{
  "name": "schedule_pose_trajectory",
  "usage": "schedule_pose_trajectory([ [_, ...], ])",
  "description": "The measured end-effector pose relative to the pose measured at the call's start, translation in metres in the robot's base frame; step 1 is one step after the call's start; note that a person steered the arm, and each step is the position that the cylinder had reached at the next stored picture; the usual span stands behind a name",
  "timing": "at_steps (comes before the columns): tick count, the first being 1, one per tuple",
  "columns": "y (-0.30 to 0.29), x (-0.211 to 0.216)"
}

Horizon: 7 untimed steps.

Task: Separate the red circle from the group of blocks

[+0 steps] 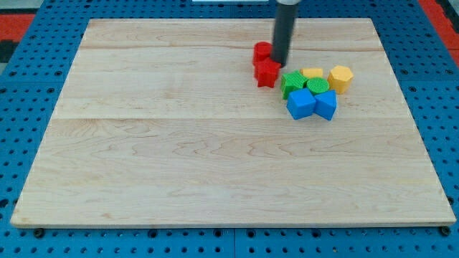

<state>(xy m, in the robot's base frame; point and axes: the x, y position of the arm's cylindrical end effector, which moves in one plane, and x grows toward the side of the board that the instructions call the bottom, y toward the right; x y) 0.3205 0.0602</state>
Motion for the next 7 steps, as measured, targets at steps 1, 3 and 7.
schedule_pose_trajectory([
  [1,-0.044,0.0],
  [3,-0.005,-0.015],
  [7,-0.088,-0.09],
])
